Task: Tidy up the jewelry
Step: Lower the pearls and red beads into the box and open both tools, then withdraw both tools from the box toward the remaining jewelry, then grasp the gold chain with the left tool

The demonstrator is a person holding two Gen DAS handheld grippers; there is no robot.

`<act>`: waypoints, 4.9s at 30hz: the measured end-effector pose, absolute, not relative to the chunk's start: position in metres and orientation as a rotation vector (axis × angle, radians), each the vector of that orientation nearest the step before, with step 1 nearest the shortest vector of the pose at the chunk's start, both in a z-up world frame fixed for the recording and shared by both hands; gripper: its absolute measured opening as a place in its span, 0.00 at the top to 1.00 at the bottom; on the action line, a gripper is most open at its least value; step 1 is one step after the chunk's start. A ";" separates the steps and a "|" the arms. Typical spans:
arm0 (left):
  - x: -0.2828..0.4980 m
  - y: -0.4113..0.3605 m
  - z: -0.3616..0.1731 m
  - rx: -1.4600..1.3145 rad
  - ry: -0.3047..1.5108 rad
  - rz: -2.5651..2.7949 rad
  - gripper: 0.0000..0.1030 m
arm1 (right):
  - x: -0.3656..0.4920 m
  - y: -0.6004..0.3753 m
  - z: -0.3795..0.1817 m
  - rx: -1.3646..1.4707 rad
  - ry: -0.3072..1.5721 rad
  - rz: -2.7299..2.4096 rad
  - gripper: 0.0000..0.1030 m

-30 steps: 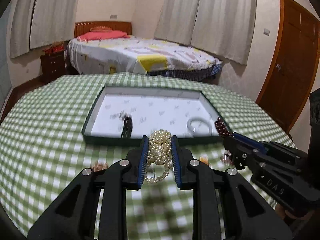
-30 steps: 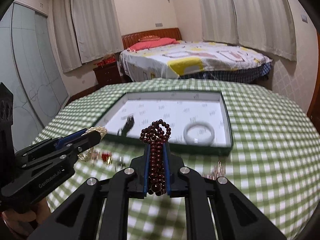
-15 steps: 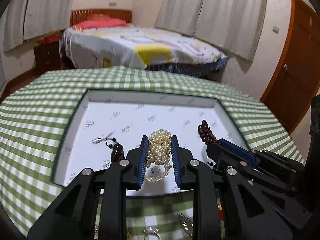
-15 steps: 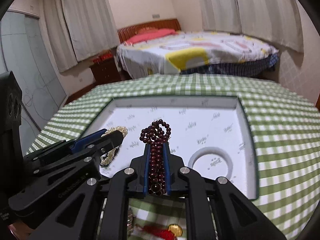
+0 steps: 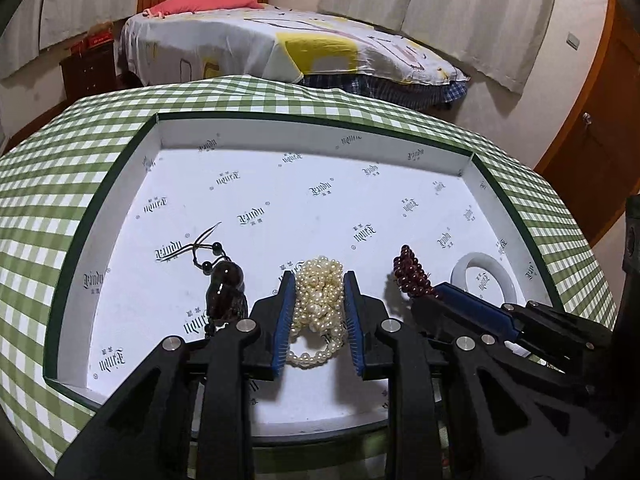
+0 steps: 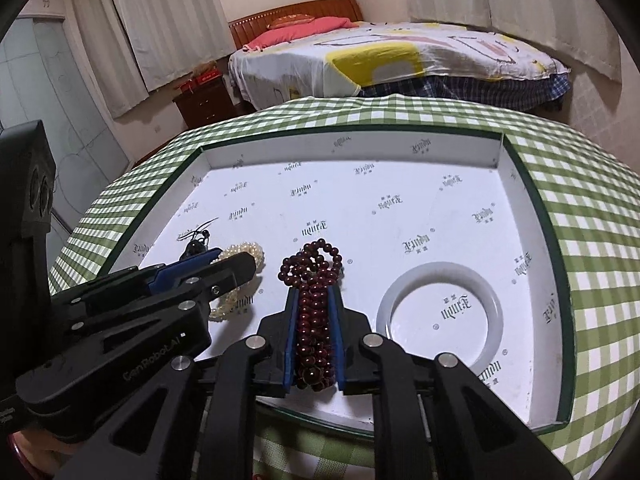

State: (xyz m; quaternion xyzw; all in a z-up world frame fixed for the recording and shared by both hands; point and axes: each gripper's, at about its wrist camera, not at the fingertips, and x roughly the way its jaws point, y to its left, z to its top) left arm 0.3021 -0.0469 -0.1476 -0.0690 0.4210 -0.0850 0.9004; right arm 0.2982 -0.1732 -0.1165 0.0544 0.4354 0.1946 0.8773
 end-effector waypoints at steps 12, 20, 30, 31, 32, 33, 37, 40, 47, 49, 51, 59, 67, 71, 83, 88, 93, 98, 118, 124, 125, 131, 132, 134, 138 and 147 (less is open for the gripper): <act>0.300 -0.035 -0.145 -0.202 0.866 -0.179 0.53 | 0.302 -0.184 -0.117 0.150 0.905 0.407 0.66; 0.294 -0.031 -0.135 -0.197 0.835 -0.179 0.44 | 0.300 -0.185 -0.109 0.147 0.876 0.405 0.62; 0.269 -0.029 -0.100 -0.147 0.710 -0.151 0.42 | 0.280 -0.191 -0.087 0.135 0.813 0.384 0.61; 0.265 -0.028 -0.097 -0.149 0.698 -0.149 0.42 | 0.277 -0.191 -0.084 0.132 0.804 0.381 0.61; 0.261 -0.027 -0.095 -0.148 0.691 -0.147 0.42 | 0.274 -0.192 -0.082 0.130 0.797 0.379 0.61; 0.257 -0.026 -0.093 -0.147 0.682 -0.145 0.42 | 0.271 -0.193 -0.080 0.127 0.789 0.375 0.61; 0.239 -0.024 -0.084 -0.128 0.646 -0.128 0.42 | 0.258 -0.196 -0.072 0.121 0.764 0.362 0.61; 0.223 -0.020 -0.079 -0.120 0.615 -0.112 0.42 | 0.245 -0.200 -0.066 0.116 0.745 0.353 0.61; 0.184 -0.014 -0.079 -0.095 0.570 -0.068 0.42 | 0.211 -0.204 -0.062 0.085 0.701 0.324 0.61; 0.173 -0.010 -0.082 -0.100 0.570 -0.055 0.42 | 0.203 -0.204 -0.064 0.076 0.689 0.318 0.61; 0.164 -0.007 -0.087 -0.103 0.577 -0.044 0.42 | 0.193 -0.207 -0.067 0.070 0.681 0.313 0.61; 0.138 0.008 -0.112 -0.108 0.648 0.003 0.42 | 0.169 -0.215 -0.087 0.076 0.714 0.301 0.61; 0.134 0.015 -0.127 -0.121 0.697 0.030 0.42 | 0.160 -0.211 -0.096 0.072 0.727 0.315 0.61; 0.140 0.016 -0.131 -0.114 0.719 0.036 0.42 | 0.160 -0.212 -0.097 0.074 0.731 0.314 0.61; 0.173 0.026 -0.147 -0.117 0.816 0.064 0.51 | 0.166 -0.215 -0.100 0.089 0.749 0.306 0.61; 0.180 0.027 -0.152 -0.103 0.841 0.055 0.51 | 0.170 -0.216 -0.101 0.094 0.757 0.307 0.61; 0.179 0.025 -0.152 -0.066 0.840 0.047 0.67 | 0.171 -0.215 -0.104 0.099 0.764 0.307 0.61; 0.173 0.024 -0.151 -0.071 0.827 0.012 0.87 | 0.172 -0.215 -0.105 0.101 0.768 0.308 0.61; 0.151 0.041 -0.131 -0.125 0.759 0.048 0.89 | 0.196 -0.197 -0.116 0.052 0.858 0.328 0.61; 0.152 0.041 -0.130 -0.127 0.757 0.051 0.89 | 0.199 -0.189 -0.122 -0.005 0.887 0.323 0.64; 0.152 0.041 -0.130 -0.128 0.758 0.052 0.89 | 0.199 -0.188 -0.122 -0.014 0.885 0.319 0.69; 0.153 0.042 -0.130 -0.128 0.756 0.054 0.89 | 0.195 -0.194 -0.123 -0.008 0.874 0.324 0.82; 0.152 0.042 -0.129 -0.127 0.754 0.055 0.89 | 0.194 -0.194 -0.123 -0.007 0.872 0.324 0.82; 0.152 0.043 -0.129 -0.126 0.752 0.056 0.89 | 0.193 -0.196 -0.122 -0.002 0.869 0.326 0.82; 0.152 0.042 -0.128 -0.123 0.750 0.053 0.89 | 0.191 -0.197 -0.120 0.003 0.855 0.326 0.83; 0.152 0.036 -0.130 -0.117 0.754 0.043 0.89 | 0.192 -0.191 -0.121 -0.023 0.886 0.368 0.70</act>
